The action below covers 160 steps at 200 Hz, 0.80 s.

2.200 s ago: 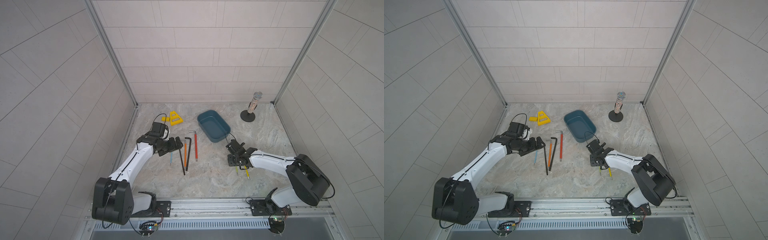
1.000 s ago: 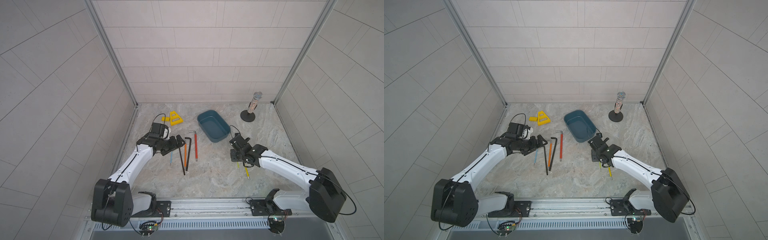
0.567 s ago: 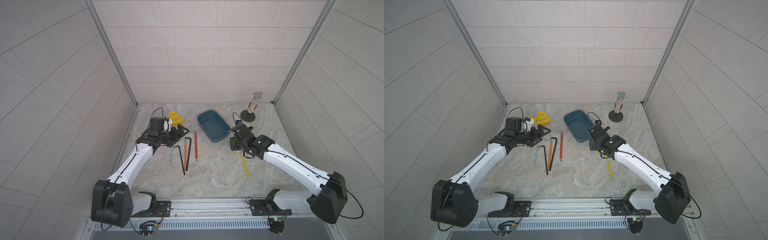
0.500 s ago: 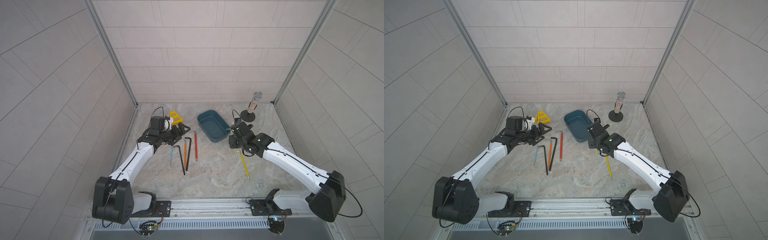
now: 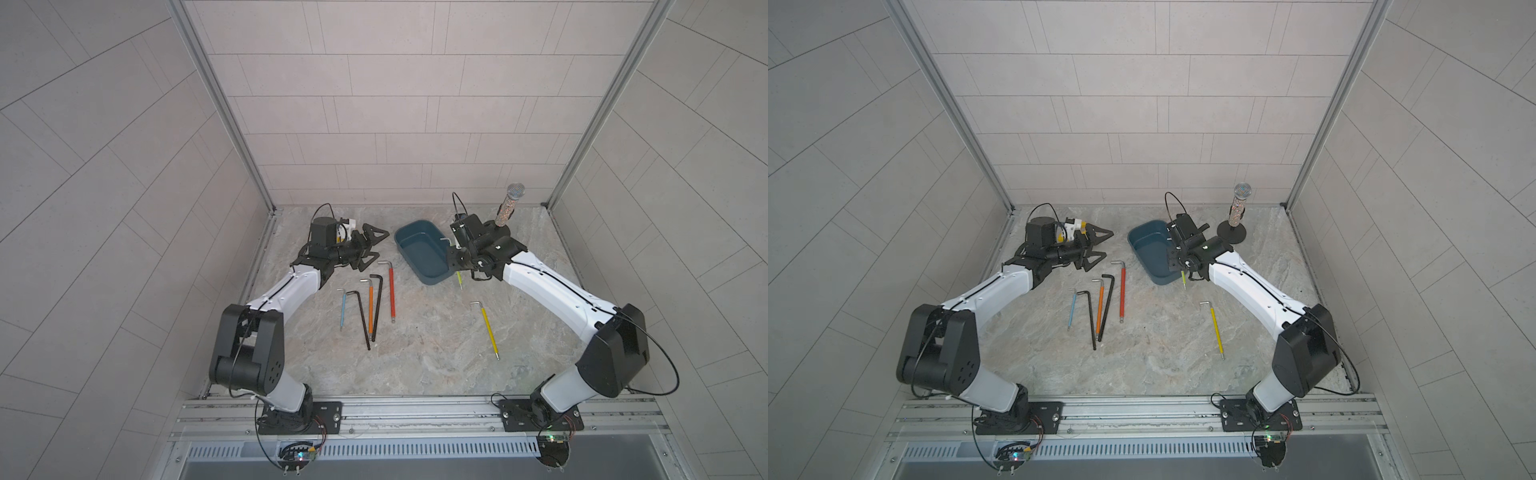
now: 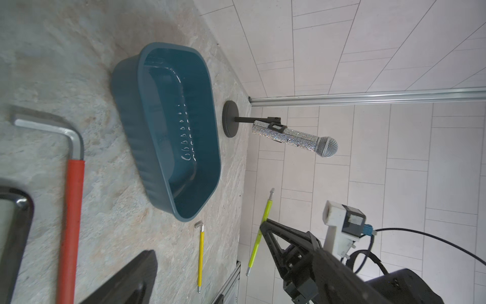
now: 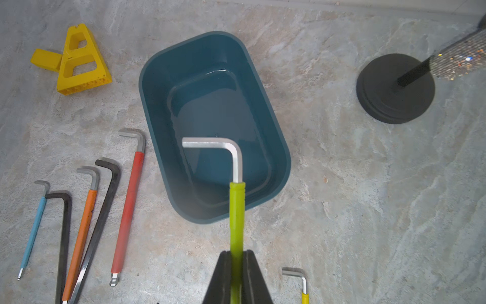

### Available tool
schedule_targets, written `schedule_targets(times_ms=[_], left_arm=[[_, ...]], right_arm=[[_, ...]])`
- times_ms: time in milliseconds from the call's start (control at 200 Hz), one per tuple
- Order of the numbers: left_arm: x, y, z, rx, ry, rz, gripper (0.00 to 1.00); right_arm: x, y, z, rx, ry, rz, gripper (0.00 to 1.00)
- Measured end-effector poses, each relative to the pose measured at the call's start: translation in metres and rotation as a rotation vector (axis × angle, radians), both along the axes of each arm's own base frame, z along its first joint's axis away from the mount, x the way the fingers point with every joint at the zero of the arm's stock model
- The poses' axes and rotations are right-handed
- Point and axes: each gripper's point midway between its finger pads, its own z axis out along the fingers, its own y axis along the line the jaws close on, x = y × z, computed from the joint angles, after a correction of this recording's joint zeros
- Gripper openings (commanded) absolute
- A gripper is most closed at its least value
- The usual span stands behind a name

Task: Put the hex key on the desktop into the storage box
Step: Place the Allen key in the storage box.

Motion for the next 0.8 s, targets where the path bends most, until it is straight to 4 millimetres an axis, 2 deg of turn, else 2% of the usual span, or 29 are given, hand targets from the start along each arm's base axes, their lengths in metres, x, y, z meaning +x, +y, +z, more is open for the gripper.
schedule_targets(times_ms=[170, 270, 435, 550, 710, 800], left_arm=[[0.024, -0.006, -0.009, -0.043, 0.019, 0.005, 1.00], [0.029, -0.008, -0.019, -0.058, 0.050, 0.006, 1.00], [0.029, -0.009, -0.026, -0.075, 0.072, 0.013, 1.00], [0.028, -0.009, -0.030, -0.081, 0.083, 0.017, 1.00], [0.027, -0.008, -0.033, -0.088, 0.095, 0.021, 1.00], [0.027, -0.009, -0.032, -0.093, 0.099, 0.023, 1.00]], right_arm=[[0.027, 0.007, -0.014, 0.003, 0.029, 0.015, 0.00], [0.043, 0.013, -0.021, -0.002, 0.040, 0.028, 0.00], [0.077, 0.028, -0.036, -0.009, 0.044, 0.055, 0.00], [0.091, 0.033, -0.048, -0.019, 0.060, 0.065, 0.00], [0.127, 0.040, -0.064, -0.033, 0.048, 0.072, 0.00], [0.139, 0.043, -0.082, -0.047, 0.067, 0.079, 0.00]])
